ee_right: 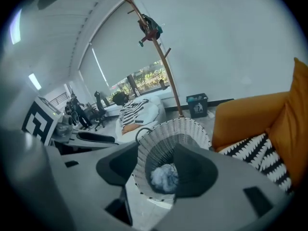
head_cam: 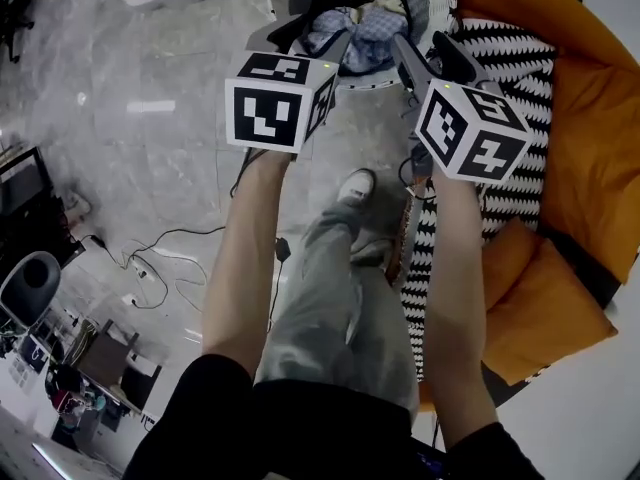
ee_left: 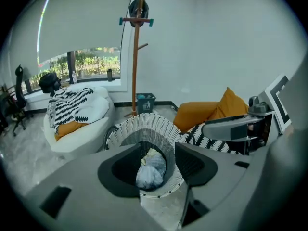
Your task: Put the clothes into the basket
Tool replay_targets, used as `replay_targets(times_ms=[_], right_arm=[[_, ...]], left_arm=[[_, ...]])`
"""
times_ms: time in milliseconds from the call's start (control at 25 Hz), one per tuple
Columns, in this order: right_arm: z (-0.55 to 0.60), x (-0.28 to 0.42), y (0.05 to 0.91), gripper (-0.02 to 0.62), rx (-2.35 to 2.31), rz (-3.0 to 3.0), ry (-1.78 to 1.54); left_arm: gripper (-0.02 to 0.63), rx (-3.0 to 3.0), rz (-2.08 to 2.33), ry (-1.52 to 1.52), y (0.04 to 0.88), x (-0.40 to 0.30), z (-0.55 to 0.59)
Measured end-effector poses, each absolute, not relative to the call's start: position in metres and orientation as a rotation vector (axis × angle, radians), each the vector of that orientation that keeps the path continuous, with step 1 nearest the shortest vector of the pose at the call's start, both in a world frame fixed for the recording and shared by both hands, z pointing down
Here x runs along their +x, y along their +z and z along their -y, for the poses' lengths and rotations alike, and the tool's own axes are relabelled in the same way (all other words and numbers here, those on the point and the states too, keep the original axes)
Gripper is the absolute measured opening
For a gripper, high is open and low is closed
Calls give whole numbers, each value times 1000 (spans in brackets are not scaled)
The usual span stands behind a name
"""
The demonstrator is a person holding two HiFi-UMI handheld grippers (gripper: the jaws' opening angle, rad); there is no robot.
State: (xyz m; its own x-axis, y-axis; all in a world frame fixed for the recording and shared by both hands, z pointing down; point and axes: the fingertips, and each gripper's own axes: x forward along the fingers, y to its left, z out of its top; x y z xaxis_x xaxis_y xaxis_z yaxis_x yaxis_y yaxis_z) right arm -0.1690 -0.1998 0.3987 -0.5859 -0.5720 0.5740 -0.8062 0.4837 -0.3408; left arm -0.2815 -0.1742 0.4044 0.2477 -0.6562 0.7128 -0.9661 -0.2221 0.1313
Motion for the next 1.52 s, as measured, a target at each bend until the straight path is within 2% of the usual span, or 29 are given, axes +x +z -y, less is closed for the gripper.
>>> replay_targets(times_ms=[160, 240, 280, 360, 400, 840, 1280, 1520], right_arm=[[189, -152, 398, 210, 1205, 2352, 910], [181, -141, 394, 156, 1238, 2362, 916], [176, -135, 391, 121, 1253, 2371, 902], [164, -118, 385, 38, 1300, 2387, 850], [157, -108, 382, 31, 1331, 2390, 835], [41, 45, 334, 17, 1729, 2302, 780], [-219, 259, 234, 12, 2415, 1859, 855], [-356, 362, 147, 12, 2800, 1566, 749]], left_arm=[[206, 1975, 1461, 682, 404, -270, 167], [202, 1998, 1438, 659, 401, -259, 161], [180, 2012, 1423, 642, 399, -252, 157], [24, 2055, 1356, 583, 397, -230, 148], [20, 2084, 1303, 551, 396, -216, 143], [9, 2394, 864, 475, 340, -39, 62], [9, 2485, 420, 410, 233, 160, -139], [9, 2602, 157, 393, 139, 277, -241]])
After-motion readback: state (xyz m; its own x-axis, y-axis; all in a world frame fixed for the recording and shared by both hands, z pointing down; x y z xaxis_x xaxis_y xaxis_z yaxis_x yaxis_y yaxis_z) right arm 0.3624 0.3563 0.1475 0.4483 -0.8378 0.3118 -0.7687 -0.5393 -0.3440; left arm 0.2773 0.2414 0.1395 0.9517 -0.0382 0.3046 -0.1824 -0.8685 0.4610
